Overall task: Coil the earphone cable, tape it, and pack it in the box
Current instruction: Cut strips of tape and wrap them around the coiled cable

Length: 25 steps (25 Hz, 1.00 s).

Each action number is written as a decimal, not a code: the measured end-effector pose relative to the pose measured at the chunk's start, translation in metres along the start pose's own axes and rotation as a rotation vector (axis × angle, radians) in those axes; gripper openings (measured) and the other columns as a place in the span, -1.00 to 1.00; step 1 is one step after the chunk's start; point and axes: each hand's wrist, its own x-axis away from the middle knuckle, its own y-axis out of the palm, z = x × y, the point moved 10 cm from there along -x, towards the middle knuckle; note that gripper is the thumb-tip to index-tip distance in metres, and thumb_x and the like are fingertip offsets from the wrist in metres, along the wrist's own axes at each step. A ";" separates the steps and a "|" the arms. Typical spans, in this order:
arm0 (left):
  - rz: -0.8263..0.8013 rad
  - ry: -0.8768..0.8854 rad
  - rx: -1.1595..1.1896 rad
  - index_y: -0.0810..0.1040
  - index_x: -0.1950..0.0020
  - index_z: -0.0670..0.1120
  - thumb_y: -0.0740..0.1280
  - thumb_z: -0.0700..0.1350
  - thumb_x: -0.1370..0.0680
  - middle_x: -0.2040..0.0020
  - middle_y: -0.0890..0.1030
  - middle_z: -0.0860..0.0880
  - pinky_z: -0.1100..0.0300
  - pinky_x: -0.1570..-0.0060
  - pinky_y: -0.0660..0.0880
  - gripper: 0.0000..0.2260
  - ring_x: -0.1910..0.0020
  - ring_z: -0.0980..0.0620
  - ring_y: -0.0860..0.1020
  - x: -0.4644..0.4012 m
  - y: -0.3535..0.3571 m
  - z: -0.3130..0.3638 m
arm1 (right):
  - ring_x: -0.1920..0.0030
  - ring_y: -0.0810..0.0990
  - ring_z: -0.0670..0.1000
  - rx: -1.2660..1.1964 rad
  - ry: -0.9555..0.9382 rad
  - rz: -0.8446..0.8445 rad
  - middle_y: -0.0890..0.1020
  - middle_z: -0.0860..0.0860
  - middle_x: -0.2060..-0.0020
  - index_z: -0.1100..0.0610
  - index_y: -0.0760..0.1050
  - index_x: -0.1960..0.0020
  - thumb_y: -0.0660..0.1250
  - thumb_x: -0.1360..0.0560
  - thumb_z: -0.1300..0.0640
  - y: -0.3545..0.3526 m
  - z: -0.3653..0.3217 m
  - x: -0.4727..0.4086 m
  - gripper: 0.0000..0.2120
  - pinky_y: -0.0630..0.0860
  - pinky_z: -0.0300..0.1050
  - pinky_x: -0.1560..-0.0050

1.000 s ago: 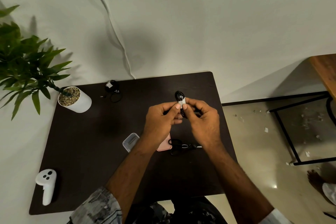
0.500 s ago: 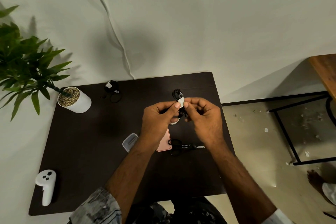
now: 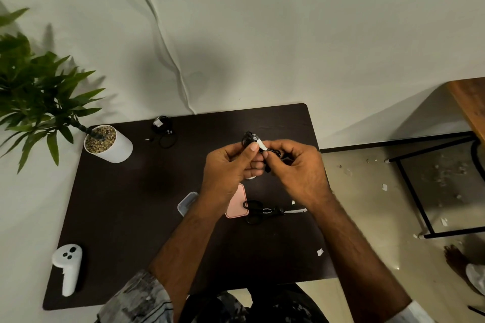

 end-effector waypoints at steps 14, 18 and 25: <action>-0.040 0.063 -0.087 0.67 -0.10 -0.12 0.39 -0.17 -0.61 0.11 0.75 -0.20 0.08 0.13 0.70 -0.89 0.16 -0.07 0.73 0.002 0.006 0.007 | -0.01 0.69 -0.10 0.193 -0.116 0.024 0.69 -0.16 0.01 0.02 0.69 -0.23 0.54 -0.53 0.16 -0.015 -0.014 0.002 -0.72 0.68 -0.18 -0.03; -0.078 0.086 -0.144 0.66 -0.15 -0.17 0.38 -0.18 -0.62 0.08 0.74 -0.21 0.12 0.15 0.69 -0.85 0.14 -0.07 0.73 0.004 0.010 0.008 | 0.05 0.71 -0.06 0.134 -0.129 0.036 0.72 -0.15 0.10 0.03 0.73 -0.07 0.53 -0.55 0.11 -0.016 -0.016 0.004 -0.89 0.68 -0.10 0.06; -0.138 0.102 -0.163 0.64 -0.18 -0.13 0.36 -0.18 -0.64 0.07 0.74 -0.20 0.10 0.10 0.69 -0.85 0.09 -0.09 0.73 0.008 0.018 0.004 | 0.19 0.66 -0.07 -0.057 0.146 0.128 0.70 0.00 0.19 0.08 0.65 -0.01 0.40 -0.65 0.09 -0.017 0.012 0.005 -0.91 0.63 -0.12 0.18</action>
